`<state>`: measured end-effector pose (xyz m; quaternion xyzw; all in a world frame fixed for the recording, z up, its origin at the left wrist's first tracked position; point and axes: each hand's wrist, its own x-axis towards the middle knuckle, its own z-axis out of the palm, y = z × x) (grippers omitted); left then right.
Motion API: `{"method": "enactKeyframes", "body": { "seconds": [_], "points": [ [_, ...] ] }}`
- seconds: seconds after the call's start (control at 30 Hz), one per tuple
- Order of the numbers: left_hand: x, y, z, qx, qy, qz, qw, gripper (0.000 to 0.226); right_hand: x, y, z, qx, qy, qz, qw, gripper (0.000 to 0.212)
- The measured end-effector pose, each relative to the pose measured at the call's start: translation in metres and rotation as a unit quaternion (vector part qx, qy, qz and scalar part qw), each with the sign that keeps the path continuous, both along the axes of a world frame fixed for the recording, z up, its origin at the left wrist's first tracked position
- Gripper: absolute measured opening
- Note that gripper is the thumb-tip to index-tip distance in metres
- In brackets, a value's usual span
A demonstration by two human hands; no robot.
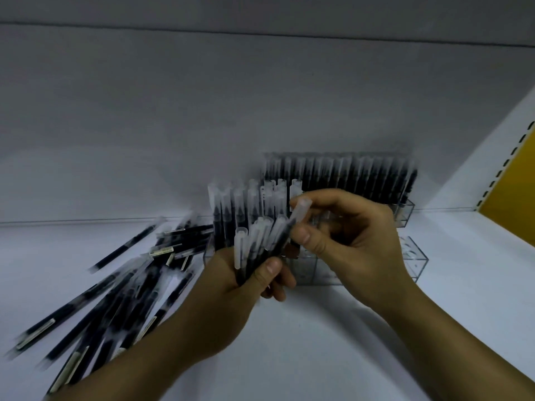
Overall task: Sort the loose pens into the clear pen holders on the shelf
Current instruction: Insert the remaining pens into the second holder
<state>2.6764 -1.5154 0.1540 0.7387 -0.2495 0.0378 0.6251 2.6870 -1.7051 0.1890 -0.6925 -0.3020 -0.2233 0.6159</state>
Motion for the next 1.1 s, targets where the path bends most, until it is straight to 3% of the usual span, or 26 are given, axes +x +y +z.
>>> {"method": "enactKeyframes", "body": {
  "seconds": [0.2,0.33,0.47,0.6,0.97,1.1],
  "points": [
    [0.002,0.000,-0.005,-0.031,0.016,-0.022,0.999,0.021,0.000,0.002,0.004,0.035,0.056,0.016,0.998,0.016],
    [0.000,0.001,-0.002,-0.078,0.020,-0.024,0.996,0.022,0.002,-0.002,0.013,0.138,0.106,-0.003,0.985,0.029],
    [0.005,0.004,-0.003,-0.051,0.025,-0.020,0.998,0.021,0.009,-0.018,0.020,0.220,0.156,-0.002,0.963,0.032],
    [0.007,0.001,-0.006,-0.069,0.036,-0.038,0.996,0.021,0.012,-0.029,0.026,0.290,0.190,0.025,0.938,0.016],
    [0.003,0.000,-0.012,-0.037,0.112,-0.068,0.991,0.019,0.023,-0.035,0.016,0.249,0.152,-0.174,0.940,0.015],
    [0.003,0.002,-0.006,-0.054,0.079,-0.069,0.993,0.020,0.019,-0.030,0.018,0.207,0.125,-0.197,0.950,0.015]
  ]
}}
